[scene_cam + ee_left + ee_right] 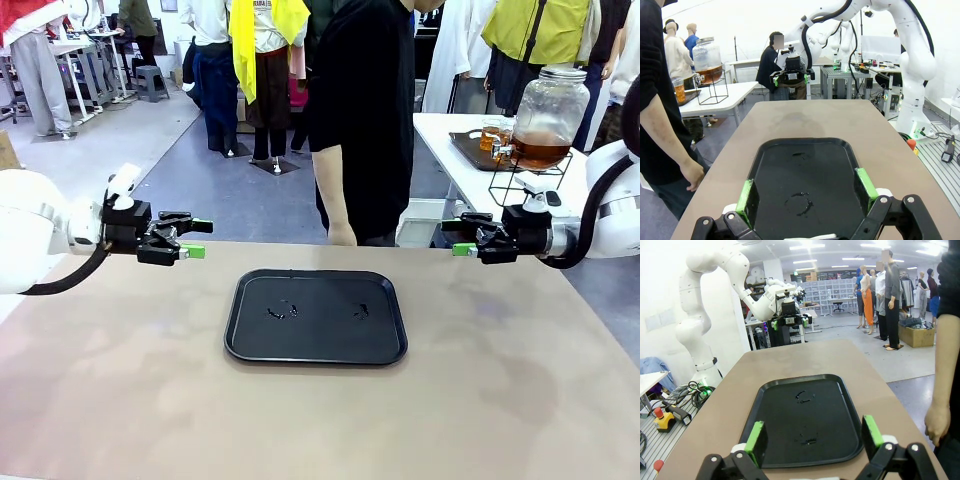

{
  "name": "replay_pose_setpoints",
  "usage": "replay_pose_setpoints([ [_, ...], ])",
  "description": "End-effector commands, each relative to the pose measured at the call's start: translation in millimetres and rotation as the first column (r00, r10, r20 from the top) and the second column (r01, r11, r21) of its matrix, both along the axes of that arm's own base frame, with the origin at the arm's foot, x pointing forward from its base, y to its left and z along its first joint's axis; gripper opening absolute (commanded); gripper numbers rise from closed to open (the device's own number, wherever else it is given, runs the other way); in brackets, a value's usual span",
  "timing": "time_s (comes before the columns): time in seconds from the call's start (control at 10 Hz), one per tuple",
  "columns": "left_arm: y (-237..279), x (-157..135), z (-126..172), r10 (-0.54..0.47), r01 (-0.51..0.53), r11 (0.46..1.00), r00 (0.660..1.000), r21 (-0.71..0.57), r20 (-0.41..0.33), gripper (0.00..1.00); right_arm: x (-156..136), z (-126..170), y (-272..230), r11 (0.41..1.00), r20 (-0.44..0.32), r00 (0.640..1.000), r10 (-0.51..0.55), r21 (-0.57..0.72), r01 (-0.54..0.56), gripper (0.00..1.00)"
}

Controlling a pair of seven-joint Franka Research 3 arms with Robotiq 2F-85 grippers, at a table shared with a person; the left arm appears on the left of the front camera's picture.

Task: Pour the drink into the iced cup.
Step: Open the gripper to release the iced cup you were holding.

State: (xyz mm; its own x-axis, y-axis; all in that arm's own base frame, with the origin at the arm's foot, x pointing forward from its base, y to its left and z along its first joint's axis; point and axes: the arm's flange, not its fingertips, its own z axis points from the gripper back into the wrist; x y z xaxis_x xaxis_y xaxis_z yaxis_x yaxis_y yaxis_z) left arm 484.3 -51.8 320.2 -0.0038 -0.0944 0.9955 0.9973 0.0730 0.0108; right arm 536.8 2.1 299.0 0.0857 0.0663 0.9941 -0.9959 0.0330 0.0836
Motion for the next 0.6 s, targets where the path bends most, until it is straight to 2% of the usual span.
replay_pose_setpoints([
  [0.0, -0.8, 0.2, 1.7, 0.003, -0.003, 1.000, 1.000, -0.004, 0.003, 1.00, -1.5, 3.1, 1.2, 1.000, 0.003, 1.000, -0.005, 0.016, 0.005, 1.00],
  [0.5, -0.8, 0.2, 1.7, 0.003, -0.003, 1.000, 1.000, -0.004, 0.003, 1.00, -1.5, 3.1, 1.2, 1.000, 0.003, 1.000, -0.005, 0.016, 0.005, 1.00],
])
